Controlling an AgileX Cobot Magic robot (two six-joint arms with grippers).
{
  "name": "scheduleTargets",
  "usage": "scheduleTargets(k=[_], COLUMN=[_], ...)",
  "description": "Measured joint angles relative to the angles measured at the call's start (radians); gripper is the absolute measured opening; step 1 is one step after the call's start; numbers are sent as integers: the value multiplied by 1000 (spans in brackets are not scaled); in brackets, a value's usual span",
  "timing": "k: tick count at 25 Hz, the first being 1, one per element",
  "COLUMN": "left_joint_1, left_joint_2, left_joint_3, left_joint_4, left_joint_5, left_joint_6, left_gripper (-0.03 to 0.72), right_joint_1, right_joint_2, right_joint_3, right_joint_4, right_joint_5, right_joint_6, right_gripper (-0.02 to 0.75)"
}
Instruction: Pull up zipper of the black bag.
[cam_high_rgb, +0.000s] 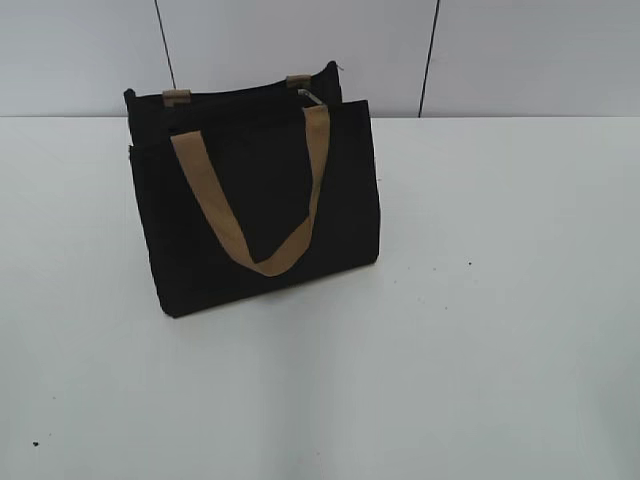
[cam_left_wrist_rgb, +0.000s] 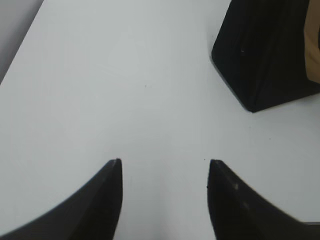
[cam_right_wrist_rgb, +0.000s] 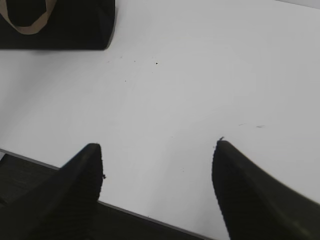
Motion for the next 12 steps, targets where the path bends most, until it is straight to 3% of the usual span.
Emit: scheduleTargets(k=[6,12], left_joint_1=[0,0], left_joint_2=[-59,-68], left_joint_3=[0,0], left_joint_4=[-2,-2], left_joint_5=[0,-1], left_joint_6=[1,1], left_gripper=[417,417], right_joint_1=[-23,-258], right_joint_2=[0,0], right_joint_3=[0,0], right_joint_4=[-1,0], right_joint_5=[2,3], right_joint_6=[1,1], right_gripper=[524,524])
